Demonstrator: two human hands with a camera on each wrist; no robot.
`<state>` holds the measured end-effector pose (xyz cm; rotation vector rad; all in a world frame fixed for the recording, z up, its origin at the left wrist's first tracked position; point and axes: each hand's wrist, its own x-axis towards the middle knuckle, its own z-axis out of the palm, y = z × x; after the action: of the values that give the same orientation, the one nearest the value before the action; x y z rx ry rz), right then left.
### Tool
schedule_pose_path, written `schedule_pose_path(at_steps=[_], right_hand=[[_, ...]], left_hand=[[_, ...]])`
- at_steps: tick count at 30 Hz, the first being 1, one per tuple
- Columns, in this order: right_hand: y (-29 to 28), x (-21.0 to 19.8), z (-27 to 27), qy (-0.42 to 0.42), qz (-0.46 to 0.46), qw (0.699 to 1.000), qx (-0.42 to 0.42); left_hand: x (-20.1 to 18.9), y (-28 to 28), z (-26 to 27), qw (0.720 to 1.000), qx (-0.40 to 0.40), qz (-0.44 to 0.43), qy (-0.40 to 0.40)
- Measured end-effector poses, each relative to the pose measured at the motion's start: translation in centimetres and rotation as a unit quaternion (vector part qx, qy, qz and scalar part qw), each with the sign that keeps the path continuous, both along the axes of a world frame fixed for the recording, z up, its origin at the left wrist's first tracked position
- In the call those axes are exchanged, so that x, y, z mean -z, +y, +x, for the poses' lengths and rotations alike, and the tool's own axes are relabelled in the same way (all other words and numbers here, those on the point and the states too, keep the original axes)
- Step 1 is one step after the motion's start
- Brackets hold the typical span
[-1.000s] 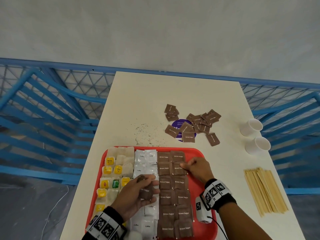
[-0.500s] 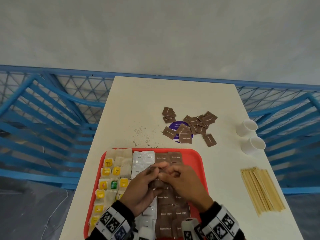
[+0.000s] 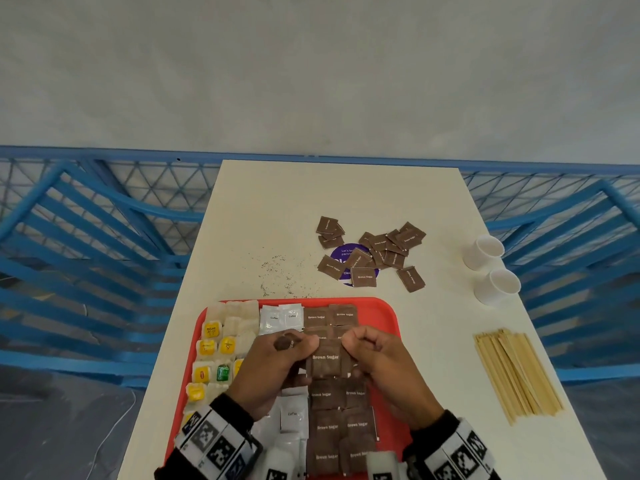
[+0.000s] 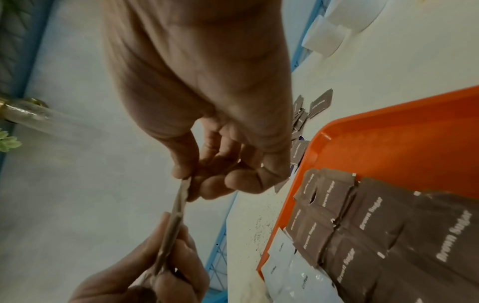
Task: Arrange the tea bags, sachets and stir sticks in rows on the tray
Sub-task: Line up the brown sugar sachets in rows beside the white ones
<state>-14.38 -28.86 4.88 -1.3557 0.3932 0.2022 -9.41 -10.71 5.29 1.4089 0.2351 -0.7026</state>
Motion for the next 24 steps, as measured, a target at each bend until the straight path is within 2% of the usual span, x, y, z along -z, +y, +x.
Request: schedule_pose_path(at_steps=[4,10,15,19,21,24], right_hand=[[-0.4,0.7,-0.5,0.016,0.034,0.999,-0.004],[-0.2,0.5,-1.0,-0.001,-0.047,0.994,-0.104],[-1.0,0.9,-1.4,0.009,-0.094,0.992,-0.081],[-1.0,1.4,-1.6,0.019,-0.078,0.993,-0.083],[-0.6,1.8,-1.8,0.018,-0.100,0.990,-0.095],[-0.3,2.5,-2.0,0.036,-0.123,0.990,-0.059]], left_hand=[[-0.2,0.2,0.1,0.998,-0.020,-0.030,0.055],[0.1,0.3,0.1,0.998,-0.004,-0.026,0.051],[0.6,1.1,0.4,0.999,-0.006,-0.006,0.045],[1.4,1.6,-0.4,0.996,0.055,0.000,0.072],[2.0,1.7,-1.1,0.994,0.081,0.011,0.076],[2.9,1.8,-1.8,0.993,0.080,0.034,0.085]])
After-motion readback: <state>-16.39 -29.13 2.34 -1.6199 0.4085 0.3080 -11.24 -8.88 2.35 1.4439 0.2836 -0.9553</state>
